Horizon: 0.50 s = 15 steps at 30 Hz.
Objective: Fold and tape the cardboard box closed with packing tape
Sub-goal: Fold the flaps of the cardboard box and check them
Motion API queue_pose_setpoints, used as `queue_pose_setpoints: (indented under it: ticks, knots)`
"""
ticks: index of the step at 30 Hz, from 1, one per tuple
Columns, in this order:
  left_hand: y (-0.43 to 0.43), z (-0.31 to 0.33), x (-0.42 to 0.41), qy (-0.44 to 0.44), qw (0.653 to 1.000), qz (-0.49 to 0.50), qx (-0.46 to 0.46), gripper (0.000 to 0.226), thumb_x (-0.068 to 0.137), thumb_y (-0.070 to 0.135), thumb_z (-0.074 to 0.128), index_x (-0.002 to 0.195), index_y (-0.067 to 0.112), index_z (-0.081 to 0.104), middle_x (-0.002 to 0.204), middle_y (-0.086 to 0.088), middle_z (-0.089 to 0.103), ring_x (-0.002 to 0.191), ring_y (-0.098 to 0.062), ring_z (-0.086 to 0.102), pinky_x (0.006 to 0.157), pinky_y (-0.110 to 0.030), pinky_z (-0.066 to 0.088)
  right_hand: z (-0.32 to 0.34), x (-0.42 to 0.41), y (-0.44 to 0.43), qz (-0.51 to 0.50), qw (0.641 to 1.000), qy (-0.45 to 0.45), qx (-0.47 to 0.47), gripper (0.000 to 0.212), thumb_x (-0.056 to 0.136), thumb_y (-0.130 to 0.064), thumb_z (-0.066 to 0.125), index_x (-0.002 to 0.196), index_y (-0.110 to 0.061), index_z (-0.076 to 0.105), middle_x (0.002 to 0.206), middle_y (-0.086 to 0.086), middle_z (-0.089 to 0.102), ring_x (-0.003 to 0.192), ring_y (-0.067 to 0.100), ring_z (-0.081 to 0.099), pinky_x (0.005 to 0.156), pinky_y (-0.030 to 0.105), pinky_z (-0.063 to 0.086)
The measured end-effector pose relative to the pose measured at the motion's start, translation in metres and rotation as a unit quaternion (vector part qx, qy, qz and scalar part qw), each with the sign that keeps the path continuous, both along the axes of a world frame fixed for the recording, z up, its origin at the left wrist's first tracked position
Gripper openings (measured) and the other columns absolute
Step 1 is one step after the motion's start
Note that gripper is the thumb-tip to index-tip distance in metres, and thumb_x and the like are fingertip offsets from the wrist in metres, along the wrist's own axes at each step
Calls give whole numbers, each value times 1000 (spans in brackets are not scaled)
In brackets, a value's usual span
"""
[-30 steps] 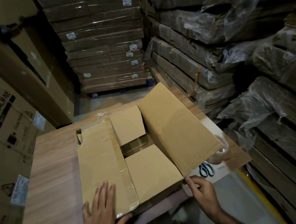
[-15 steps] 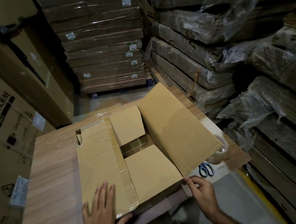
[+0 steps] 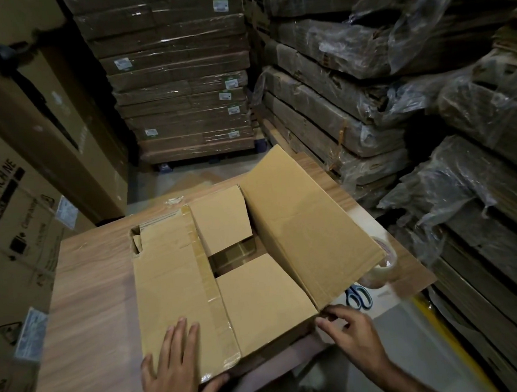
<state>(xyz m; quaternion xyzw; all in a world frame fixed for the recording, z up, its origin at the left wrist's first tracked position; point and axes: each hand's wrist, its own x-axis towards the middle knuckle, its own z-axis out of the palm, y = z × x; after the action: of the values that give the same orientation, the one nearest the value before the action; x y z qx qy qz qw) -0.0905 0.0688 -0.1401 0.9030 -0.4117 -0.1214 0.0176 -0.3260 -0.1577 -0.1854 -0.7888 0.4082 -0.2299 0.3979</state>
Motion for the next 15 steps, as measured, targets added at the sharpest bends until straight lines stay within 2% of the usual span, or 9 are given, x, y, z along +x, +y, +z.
queue_pose_setpoints:
  ticks: [2,4,6,8,10,11,13,15]
  knots:
    - [1,0,1,2,1000,0,4,101,70,92,13,133,19,44,139,-9,56,126,-22,42,88,-54,35,2,0,-5,18,999,-7,-32,33,77,-60,64,77,-29,75,77,-20,69,79,0,61,63,15,45]
    - [1,-1,1,0,1000,0,5,101,70,92,13,133,19,44,139,-8,56,126,-22,42,89,-55,34,3,3,-9,29,997,-17,-64,49,78,-70,52,75,-26,75,74,-19,68,75,0,60,63,17,45]
    - [1,0,1,0,1000,1,3,101,70,91,13,133,20,44,139,-8,56,126,-21,42,88,-55,35,4,5,-11,39,996,-12,-73,39,81,-60,55,73,-27,75,72,-26,67,74,-1,60,65,18,45]
    - [2,0,0,1,1000,1,2,100,71,91,11,133,19,44,138,-8,57,125,-21,42,88,-54,35,5,4,-12,42,996,0,-80,24,82,-43,59,77,-27,77,73,-39,60,77,-2,59,67,10,42]
    - [1,2,0,3,1000,1,4,100,71,91,10,132,19,44,137,-9,57,125,-21,42,87,-54,36,5,3,-11,53,995,16,-77,15,82,-29,62,79,-27,76,74,-40,57,77,-1,58,65,5,39]
    - [1,3,0,4,1000,0,3,101,71,91,10,132,19,44,137,-9,57,124,-21,42,87,-54,36,6,2,-11,62,995,18,-79,12,81,-28,64,78,-27,75,75,-37,58,76,-1,57,64,5,37]
    - [2,2,0,6,1000,-5,-2,100,71,91,11,132,19,45,138,-8,56,127,-20,41,88,-54,37,9,3,-11,70,995,14,-67,12,80,-37,67,79,-28,74,77,-32,62,77,-3,57,64,4,36]
    - [1,2,1,4,1000,-16,-10,100,71,91,12,133,19,45,143,-5,50,142,-14,28,88,-54,36,11,3,-11,65,995,7,-69,21,81,-46,63,77,-28,74,74,-33,62,74,-3,57,63,5,35]
